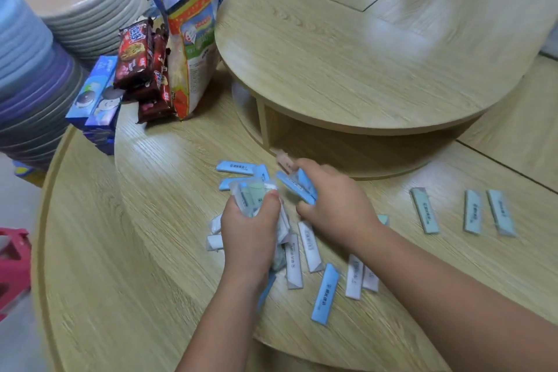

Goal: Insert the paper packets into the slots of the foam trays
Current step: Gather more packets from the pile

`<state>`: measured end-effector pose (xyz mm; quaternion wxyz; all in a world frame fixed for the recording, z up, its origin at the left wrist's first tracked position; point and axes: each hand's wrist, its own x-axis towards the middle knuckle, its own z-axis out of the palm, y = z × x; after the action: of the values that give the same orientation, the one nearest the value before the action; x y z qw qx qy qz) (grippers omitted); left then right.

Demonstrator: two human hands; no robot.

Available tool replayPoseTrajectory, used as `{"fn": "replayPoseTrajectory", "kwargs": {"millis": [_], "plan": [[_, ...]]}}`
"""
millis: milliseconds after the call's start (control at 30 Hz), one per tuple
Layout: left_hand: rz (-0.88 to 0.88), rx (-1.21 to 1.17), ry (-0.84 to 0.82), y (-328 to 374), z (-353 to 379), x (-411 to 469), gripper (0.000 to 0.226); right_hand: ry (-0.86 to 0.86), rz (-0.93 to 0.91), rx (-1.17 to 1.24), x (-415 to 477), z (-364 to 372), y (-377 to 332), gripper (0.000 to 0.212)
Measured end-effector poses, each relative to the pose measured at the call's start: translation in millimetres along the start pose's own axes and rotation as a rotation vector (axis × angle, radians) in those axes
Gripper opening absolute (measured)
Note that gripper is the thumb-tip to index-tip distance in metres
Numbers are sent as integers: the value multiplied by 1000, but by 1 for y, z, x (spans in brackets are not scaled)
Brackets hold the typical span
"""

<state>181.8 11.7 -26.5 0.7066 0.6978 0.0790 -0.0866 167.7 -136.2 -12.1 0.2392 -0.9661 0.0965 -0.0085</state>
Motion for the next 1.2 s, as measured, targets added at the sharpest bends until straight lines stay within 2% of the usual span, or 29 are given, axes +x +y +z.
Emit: {"fn": "replayPoseTrajectory", "kwargs": {"millis": [200,433,600,700,867,1067,1200], "plan": [[-11,62,-32,25,22,-29,34,94,137,433,-55,-52,14,50],[-19,89,-178,72,114,-131,24,218,260,701,-156,-147,58,52],[3,49,-317,100,222,-220,26,351,322,767,-234,-236,132,51],[-48,20,-395,105,296,-281,25,396,335,777,-291,-290,192,49],[-75,-7,-491,105,399,-367,35,462,373,702,-369,-378,279,48],[-72,-4,-509,109,486,-399,17,478,374,674,-386,-442,360,45],[-66,29,-457,107,533,-385,22,462,365,698,-365,-461,413,47]]}}
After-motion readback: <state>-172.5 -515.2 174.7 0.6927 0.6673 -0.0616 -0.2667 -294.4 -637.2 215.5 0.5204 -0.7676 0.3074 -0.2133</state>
